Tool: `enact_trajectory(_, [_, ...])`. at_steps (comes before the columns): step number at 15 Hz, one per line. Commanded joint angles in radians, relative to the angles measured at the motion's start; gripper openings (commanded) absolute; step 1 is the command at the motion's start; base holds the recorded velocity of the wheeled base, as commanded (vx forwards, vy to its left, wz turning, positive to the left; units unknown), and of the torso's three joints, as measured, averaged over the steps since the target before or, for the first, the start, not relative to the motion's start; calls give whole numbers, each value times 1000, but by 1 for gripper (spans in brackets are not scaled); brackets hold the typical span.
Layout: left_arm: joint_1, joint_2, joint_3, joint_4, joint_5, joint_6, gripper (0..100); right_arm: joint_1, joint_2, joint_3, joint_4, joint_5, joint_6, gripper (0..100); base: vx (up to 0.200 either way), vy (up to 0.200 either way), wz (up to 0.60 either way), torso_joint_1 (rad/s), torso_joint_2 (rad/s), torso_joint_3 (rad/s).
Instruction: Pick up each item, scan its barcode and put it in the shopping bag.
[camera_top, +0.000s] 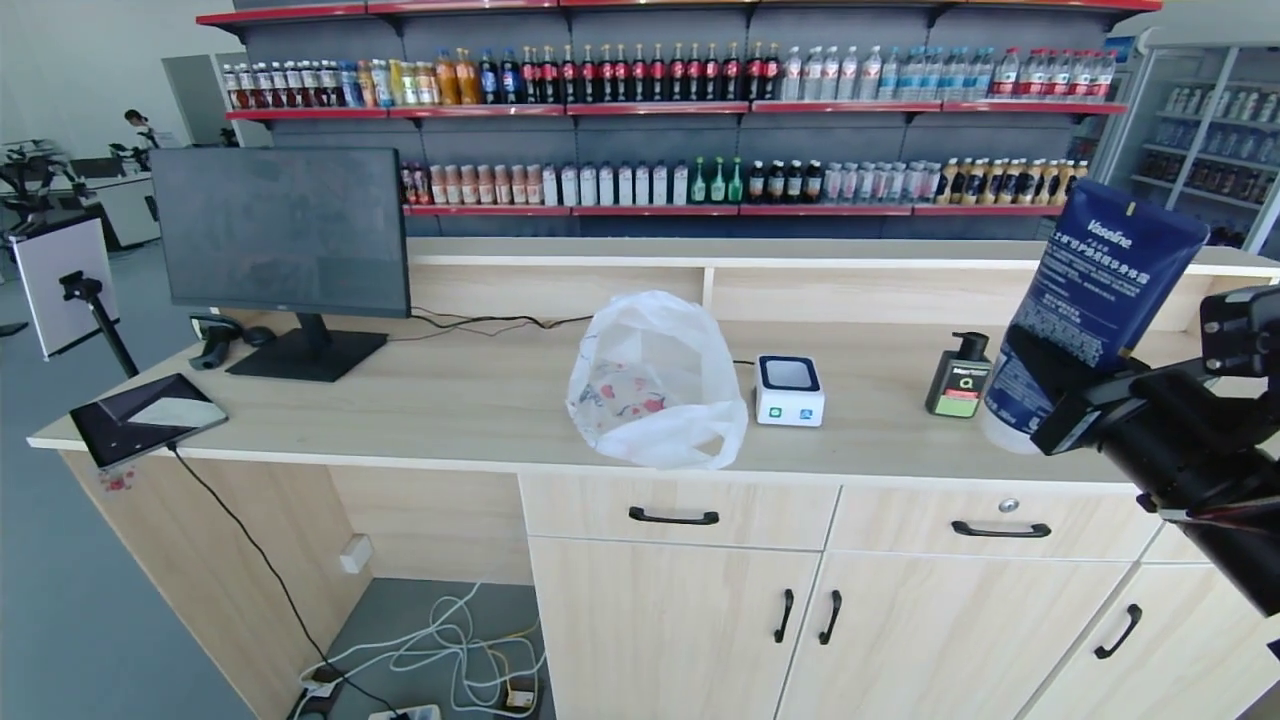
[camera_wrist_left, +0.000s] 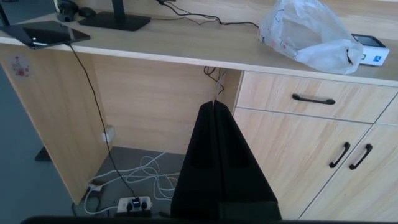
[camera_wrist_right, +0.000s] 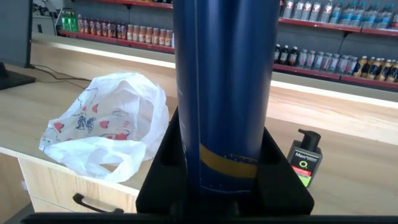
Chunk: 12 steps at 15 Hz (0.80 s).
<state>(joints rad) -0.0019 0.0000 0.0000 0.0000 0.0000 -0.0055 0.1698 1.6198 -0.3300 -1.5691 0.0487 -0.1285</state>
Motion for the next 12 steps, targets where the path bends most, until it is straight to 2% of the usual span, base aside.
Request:
enact_trajectory(1, [0,0,0,0,0,-2,0,0,6,-4,-2,0,0,0,0,200,0,2,2,-2])
enact_trajectory(2, [0,0,0,0,0,-1,0,0,8,-6,-2,2,0,0,0,200,0,-2,-2,2])
enact_trajectory(8, [0,0,0,0,0,2,0,0,8,-4,-2,0,0,0,0,0,0,0,0,0])
enact_trajectory(12, [0,0,0,0,0,1,0,0,9,0,-2,2,0,0,200,0,0,-6,-1,1])
